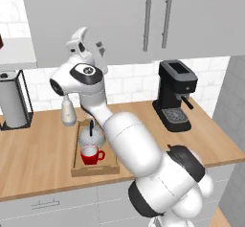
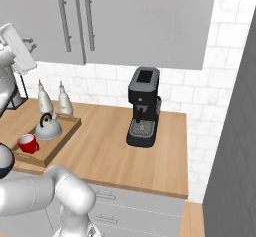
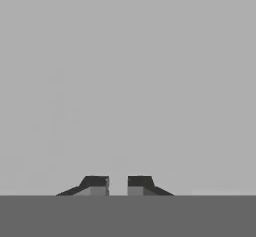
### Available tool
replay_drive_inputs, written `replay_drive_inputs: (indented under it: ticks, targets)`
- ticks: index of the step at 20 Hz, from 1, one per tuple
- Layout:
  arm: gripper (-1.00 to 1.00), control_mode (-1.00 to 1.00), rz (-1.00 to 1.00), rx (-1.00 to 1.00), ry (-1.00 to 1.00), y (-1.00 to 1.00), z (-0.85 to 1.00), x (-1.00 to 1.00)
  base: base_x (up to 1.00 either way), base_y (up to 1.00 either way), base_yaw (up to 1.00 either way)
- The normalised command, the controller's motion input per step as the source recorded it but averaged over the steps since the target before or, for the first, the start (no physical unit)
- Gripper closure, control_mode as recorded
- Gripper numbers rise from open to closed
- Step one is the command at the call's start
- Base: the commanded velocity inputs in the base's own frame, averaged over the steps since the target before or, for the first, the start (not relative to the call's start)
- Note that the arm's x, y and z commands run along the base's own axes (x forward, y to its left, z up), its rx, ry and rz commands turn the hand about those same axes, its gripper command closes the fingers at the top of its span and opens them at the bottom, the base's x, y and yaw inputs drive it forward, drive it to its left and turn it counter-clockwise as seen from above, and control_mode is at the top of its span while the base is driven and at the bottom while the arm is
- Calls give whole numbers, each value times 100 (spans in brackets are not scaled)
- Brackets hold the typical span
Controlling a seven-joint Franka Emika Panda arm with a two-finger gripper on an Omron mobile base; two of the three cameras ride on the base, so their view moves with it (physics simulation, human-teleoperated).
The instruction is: Pick the kettle from the counter and place it on the tray. Then pick the mug from the cabinet and place it on the tray. Then close the cabinet doors.
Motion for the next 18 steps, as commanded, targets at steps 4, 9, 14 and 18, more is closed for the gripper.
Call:
replay_drive_inputs:
  ticks: [4, 9, 14, 18]
  targets:
    - [100, -100, 34, 10, 5, -94, 3, 100, 0, 0, 0]
    - [100, -100, 40, 18, 6, -72, 5, 100, 0, 0, 0]
    - [100, -100, 36, 22, 13, -53, 4, 100, 0, 0, 0]
    - [100, -100, 24, 23, 23, -37, 0, 100, 0, 0, 0]
